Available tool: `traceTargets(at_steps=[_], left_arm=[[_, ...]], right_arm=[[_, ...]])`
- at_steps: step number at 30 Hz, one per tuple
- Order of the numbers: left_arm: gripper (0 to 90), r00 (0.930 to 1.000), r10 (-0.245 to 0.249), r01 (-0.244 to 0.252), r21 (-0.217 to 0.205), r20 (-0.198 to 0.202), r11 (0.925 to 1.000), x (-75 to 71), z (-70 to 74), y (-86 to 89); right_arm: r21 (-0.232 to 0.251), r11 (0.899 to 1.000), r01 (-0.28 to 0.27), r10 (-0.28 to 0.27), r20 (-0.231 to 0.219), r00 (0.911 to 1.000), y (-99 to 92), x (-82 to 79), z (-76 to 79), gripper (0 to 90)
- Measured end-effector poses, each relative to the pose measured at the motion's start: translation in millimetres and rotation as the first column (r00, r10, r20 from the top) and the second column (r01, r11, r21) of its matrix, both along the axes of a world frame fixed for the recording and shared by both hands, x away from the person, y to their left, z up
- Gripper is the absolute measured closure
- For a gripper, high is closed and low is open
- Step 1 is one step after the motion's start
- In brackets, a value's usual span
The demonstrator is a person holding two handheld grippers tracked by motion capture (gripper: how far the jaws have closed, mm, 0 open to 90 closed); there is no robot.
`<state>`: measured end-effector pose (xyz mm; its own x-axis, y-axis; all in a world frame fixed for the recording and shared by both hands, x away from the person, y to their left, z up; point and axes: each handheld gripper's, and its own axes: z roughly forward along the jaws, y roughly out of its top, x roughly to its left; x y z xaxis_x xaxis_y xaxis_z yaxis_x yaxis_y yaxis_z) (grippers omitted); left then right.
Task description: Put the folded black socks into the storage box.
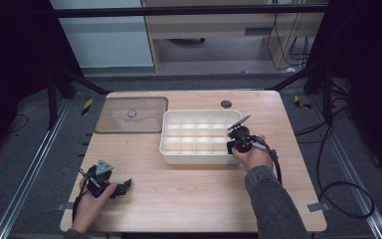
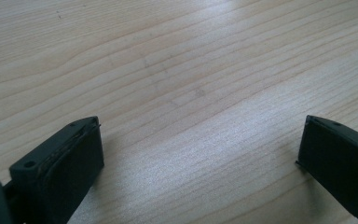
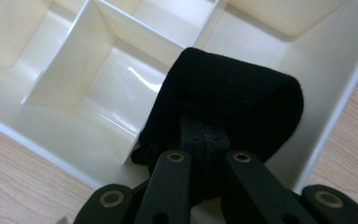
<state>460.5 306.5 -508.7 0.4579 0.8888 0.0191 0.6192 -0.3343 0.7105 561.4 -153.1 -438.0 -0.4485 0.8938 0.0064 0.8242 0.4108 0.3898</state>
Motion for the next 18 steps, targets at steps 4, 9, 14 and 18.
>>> traceTargets(at_steps=[4,9,14,18], left_arm=[[0.0,1.0,-0.001,0.001,0.001,0.001,1.0,0.0,0.0,0.0],[0.0,1.0,0.0,0.0,0.001,0.0,1.0,-0.1,0.0,-0.3],[0.0,1.0,-0.001,0.001,0.001,0.0,1.0,-0.1,0.1,-0.3],[0.0,1.0,-0.001,0.001,0.001,0.0,1.0,-0.1,0.1,-0.3]], right_arm=[[-0.023,1.0,-0.008,0.009,0.01,0.9999,1.3,-0.1,-1.4,90.0],[-0.019,1.0,-0.01,0.01,0.007,0.9999,0.7,0.5,-1.7,90.0],[-0.025,1.0,-0.012,0.012,-0.003,0.9999,1.2,1.9,-1.4,90.0],[-0.024,1.0,-0.015,0.015,-0.006,0.9999,1.1,2.6,-1.3,90.0]])
